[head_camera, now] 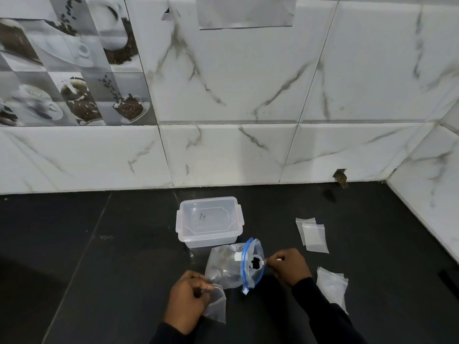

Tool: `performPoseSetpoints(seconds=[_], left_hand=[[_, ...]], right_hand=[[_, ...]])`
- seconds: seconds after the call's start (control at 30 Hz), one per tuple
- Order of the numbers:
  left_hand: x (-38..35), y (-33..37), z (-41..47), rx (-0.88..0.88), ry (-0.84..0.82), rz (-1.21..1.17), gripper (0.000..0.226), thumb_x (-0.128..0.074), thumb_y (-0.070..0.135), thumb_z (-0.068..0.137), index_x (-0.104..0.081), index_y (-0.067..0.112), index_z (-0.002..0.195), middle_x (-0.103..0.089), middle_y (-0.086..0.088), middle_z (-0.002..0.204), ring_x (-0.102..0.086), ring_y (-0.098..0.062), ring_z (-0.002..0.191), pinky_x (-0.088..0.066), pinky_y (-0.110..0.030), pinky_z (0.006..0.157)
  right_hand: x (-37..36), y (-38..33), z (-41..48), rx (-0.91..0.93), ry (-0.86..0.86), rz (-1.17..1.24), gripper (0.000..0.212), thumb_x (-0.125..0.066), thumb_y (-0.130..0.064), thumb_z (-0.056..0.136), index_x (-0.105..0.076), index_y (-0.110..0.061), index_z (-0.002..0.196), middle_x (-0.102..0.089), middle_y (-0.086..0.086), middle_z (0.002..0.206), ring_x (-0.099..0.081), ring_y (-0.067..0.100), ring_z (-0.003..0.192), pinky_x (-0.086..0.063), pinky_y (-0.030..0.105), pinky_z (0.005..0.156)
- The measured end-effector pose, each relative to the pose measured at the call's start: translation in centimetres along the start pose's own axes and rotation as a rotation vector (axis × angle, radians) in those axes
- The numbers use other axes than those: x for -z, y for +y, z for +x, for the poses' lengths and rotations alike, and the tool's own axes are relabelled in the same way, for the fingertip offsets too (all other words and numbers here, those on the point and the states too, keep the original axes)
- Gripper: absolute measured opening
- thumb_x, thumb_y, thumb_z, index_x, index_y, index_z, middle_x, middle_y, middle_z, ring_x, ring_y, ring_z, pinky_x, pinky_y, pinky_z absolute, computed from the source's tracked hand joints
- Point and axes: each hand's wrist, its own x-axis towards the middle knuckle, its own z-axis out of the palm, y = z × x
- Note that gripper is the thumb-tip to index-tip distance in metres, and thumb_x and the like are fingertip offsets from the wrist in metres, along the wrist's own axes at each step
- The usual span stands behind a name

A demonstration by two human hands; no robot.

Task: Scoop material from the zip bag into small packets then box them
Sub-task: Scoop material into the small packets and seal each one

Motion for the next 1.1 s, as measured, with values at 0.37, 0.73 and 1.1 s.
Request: performPoseSetpoints(seconds=[0.37, 0.73, 1.1], left_hand=[[1.4, 5.4, 1.5, -0.042, -0.017, -0.045, 0.024, -0.073, 0.0, 0.076, -0.076, 0.022, 0.083, -0.073, 0.012, 0.088, -0.066, 0.002, 0.082, -0.049, -0.011, 0.075], [1.7, 10.8, 3.5, -0.026, -0.106, -0.069, 0.016, -0.073, 0.008, 0.076, -0.078, 0.02, 0.086, -0.072, 0.007, 0.094, -0.067, -0.013, 0.088, -0.055, -0.03, 0.082], [2.2, 10.8, 2.7, 0.044, -0.123, -0.139, 0.021, -0.07, 0.005, 0.078, -0.078, 0.022, 0.086, -0.073, 0.009, 0.094, -0.068, -0.011, 0.086, -0.056, -0.027, 0.079]], right_hand=[[4.4, -5.0, -5.3, 0.288, 0.082, 0.27, 0.017, -0.077, -0.015, 0.082, -0.074, -0.008, 0.067, -0.067, 0.006, 0.059, -0.053, 0.008, 0.048, -0.044, 0.019, 0.049], [1.3, -6.2, -9.1, 1.051, 0.48, -0.33, 0.016, -0.064, -0.031, 0.092, -0.071, -0.019, 0.084, -0.062, -0.007, 0.079, -0.054, 0.005, 0.065, -0.049, 0.024, 0.056], [0.7, -4.5, -9.0, 0.946, 0.558, -0.042, 0.011, -0.07, -0.021, 0.091, -0.075, -0.013, 0.085, -0.066, -0.003, 0.08, -0.061, 0.006, 0.067, -0.049, 0.019, 0.06]])
